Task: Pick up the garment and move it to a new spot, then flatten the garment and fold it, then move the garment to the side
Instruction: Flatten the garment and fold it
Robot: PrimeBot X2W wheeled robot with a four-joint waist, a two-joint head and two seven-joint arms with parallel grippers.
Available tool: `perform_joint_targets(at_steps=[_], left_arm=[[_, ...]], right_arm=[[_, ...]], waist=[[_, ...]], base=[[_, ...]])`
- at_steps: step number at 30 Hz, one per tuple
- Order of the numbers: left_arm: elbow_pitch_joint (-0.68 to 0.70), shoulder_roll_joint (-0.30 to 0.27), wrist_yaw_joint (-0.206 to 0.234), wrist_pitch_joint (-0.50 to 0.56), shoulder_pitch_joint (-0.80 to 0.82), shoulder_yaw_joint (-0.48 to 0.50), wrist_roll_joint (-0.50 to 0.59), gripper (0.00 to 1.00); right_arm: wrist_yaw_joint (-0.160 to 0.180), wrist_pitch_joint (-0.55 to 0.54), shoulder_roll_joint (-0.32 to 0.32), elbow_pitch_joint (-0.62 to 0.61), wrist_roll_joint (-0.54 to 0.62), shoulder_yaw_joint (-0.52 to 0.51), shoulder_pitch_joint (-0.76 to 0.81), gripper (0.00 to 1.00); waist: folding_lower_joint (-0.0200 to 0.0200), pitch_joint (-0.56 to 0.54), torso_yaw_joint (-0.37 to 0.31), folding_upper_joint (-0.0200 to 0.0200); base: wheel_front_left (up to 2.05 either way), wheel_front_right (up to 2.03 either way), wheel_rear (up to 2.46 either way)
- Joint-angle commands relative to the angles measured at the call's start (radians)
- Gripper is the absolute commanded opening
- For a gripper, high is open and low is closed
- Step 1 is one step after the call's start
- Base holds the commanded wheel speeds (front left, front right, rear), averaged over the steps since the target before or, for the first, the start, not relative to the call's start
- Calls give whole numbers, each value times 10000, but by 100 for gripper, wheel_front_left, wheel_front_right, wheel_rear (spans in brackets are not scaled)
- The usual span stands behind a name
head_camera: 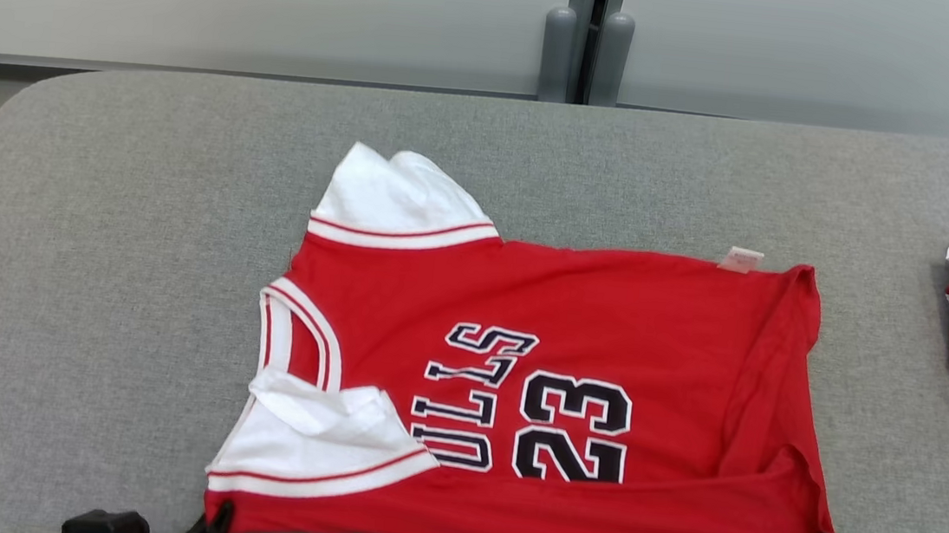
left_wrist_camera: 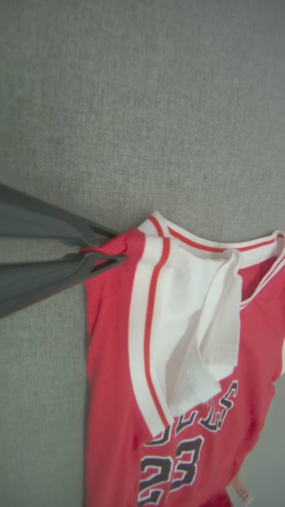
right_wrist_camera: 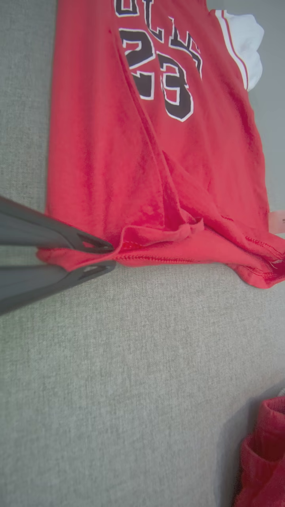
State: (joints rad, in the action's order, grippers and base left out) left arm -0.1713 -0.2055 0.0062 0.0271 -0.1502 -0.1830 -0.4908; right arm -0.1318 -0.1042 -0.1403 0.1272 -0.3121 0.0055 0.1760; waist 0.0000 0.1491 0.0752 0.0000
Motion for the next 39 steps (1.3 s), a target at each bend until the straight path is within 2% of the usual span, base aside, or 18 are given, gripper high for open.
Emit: perform_joint_targets(at_steps=[1,3,4,5,6,11,17,23,32,39], left_arm=[[269,-79,155,201,-257,-1,-54,0],[472,-112,174,511,-454,-91,-132,0],[574,-128,206,590,-497,-129,-111,3],[647,-119,285,637,-484,-85,-111,46],[712,-97,344,618,-428,-62,-83,100],[1156,81,840,-320,42,201,327,100],[1658,38,1187,-1323,557,314,950,100],[2121,-171,1428,-1558,1192,146,1611,100],[2014,-232,1486,-1282,1433,-23,1653,100],[1740,-159,1184,-1115,2169,-291,1579,100]], right_arm=[[21,-95,-71,12,-14,-163,195,0],[21,-183,-54,47,-58,-160,269,2],[21,-201,-35,39,-69,-165,283,46],[21,-205,9,20,-102,-166,259,46],[21,-145,31,-16,-106,-151,192,100],[20,406,128,-820,56,-168,-174,100],[18,771,47,-1918,451,-125,-635,100],[18,506,41,-2853,867,-41,-1125,100],[18,329,135,-2960,873,149,-1198,100],[18,305,182,-3051,863,98,-1393,100]], waist=[[0,-118,2,0],[0,-167,1,0],[0,-184,1,0],[0,-192,-8,0],[0,-192,-28,0],[0,-190,-220,0],[0,-204,-433,0],[0,-258,-552,0],[0,-156,-524,0],[0,322,-501,0]], base=[[0,0,0],[0,0,0],[0,0,0],[0,0,0],[0,0,0],[0,0,0],[0,0,0],[0,0,0],[0,0,0],[0,0,0]])
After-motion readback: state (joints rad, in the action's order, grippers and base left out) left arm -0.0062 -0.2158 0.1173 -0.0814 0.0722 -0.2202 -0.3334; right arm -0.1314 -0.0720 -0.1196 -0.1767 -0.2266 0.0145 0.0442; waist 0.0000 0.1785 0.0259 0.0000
